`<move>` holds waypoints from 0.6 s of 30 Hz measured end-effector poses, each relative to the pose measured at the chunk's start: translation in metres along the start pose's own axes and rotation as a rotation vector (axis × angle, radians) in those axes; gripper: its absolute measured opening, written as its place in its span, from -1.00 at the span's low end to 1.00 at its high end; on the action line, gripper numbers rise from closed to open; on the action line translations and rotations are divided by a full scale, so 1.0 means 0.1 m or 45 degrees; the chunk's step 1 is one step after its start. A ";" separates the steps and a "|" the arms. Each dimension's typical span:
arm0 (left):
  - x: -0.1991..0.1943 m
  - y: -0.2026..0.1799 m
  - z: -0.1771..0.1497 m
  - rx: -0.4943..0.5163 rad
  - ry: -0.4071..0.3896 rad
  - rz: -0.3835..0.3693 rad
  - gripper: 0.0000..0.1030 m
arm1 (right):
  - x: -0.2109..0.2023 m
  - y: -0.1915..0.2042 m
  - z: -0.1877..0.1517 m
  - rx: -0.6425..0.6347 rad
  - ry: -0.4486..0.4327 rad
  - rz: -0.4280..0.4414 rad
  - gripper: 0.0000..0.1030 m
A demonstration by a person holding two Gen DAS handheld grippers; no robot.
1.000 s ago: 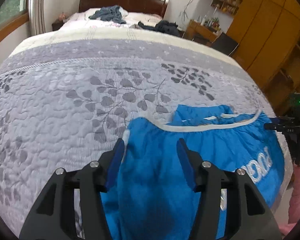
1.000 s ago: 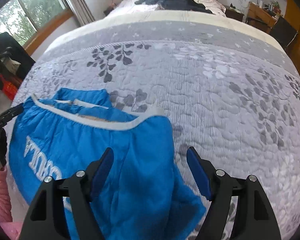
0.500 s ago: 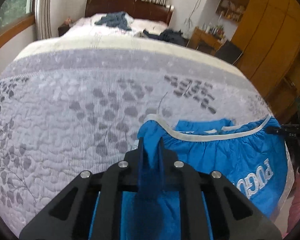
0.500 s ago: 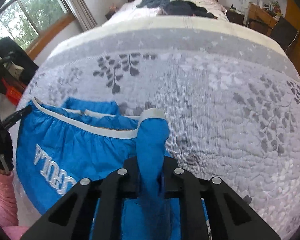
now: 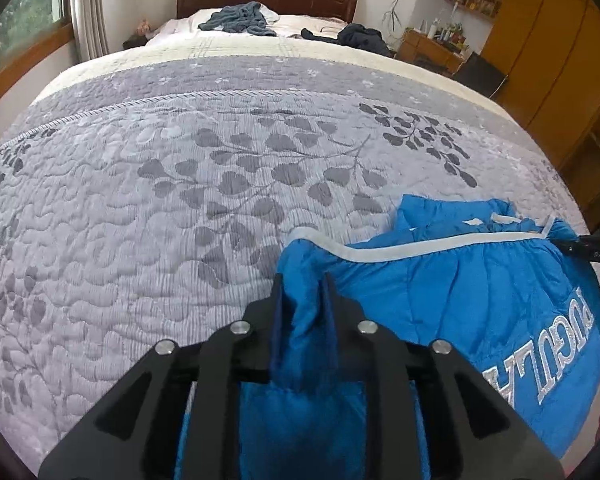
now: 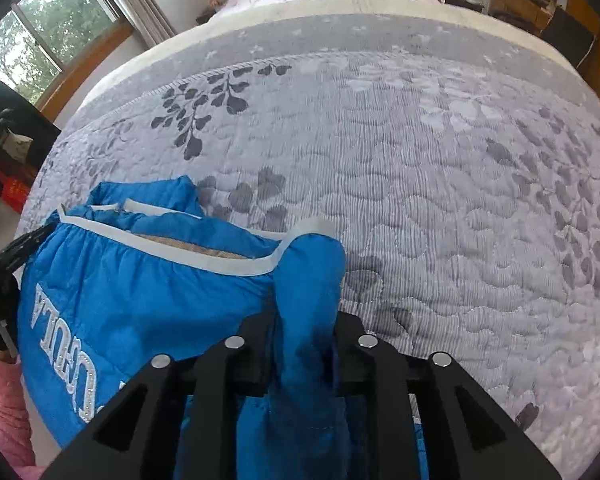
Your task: Fold large clothes
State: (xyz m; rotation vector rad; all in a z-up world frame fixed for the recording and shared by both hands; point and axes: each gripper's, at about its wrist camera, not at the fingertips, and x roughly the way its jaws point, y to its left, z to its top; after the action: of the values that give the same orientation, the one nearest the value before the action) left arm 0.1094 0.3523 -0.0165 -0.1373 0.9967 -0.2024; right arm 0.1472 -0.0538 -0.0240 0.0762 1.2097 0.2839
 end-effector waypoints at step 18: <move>-0.88 -0.69 -0.59 -0.015 0.041 -0.054 0.01 | -0.84 0.02 -0.94 0.025 0.098 -0.129 0.43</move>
State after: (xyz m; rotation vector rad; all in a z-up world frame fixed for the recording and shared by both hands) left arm 0.0059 0.3047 0.0377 -0.1667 1.0274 -0.2379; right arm 0.0324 -0.0825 0.0199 0.0209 1.2882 0.1873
